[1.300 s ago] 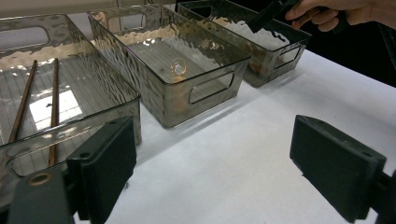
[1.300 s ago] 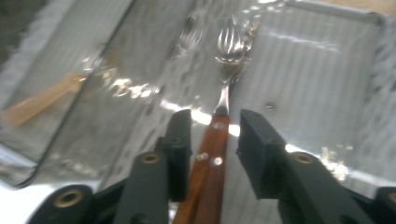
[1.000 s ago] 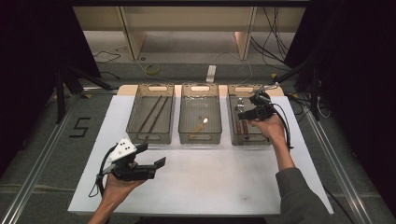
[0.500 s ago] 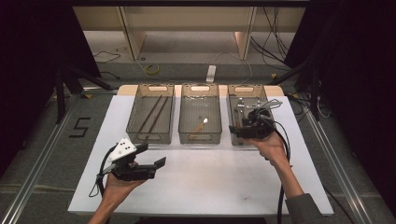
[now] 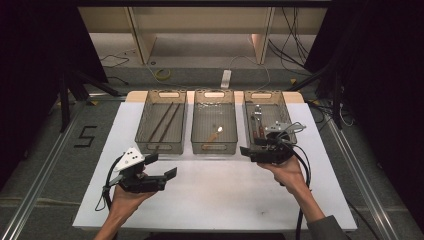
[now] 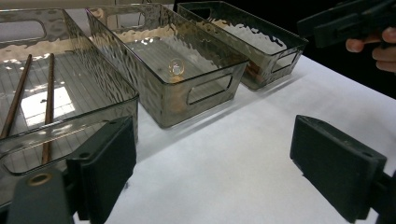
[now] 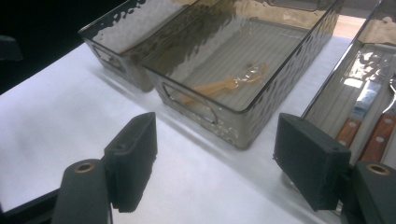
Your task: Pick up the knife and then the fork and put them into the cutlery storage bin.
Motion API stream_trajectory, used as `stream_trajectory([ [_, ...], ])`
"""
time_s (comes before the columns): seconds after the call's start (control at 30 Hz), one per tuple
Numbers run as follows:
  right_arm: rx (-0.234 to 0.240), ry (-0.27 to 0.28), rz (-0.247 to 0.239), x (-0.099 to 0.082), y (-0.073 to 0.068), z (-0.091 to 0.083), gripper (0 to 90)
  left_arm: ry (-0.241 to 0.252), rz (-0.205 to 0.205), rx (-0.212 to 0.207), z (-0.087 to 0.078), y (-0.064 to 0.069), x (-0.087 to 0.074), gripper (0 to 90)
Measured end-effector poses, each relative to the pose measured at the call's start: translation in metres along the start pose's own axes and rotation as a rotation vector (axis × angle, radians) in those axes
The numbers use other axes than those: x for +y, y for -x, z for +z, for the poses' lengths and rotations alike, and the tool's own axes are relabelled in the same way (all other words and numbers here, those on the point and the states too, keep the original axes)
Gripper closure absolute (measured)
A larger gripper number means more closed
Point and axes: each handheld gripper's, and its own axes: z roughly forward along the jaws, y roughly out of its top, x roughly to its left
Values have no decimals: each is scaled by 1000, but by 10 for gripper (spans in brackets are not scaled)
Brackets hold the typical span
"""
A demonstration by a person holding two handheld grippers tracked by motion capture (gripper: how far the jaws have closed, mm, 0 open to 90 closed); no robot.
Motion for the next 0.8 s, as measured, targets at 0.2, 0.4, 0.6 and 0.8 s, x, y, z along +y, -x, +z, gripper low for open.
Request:
stream_trajectory([
  [0.2,4,14,-9,-20,-3,-3,267,-7,4,-8,2,1,1,140],
  [0.4,18,35,-12,-31,-8,-6,256,-7,-17,-17,2,-1,0,140],
  [0.6,35,66,-22,-46,-17,-16,243,-2,-38,-37,2,-2,0,139],
  [0.8,38,83,-30,-58,-22,-23,233,-17,-28,-53,2,0,-1,139],
])
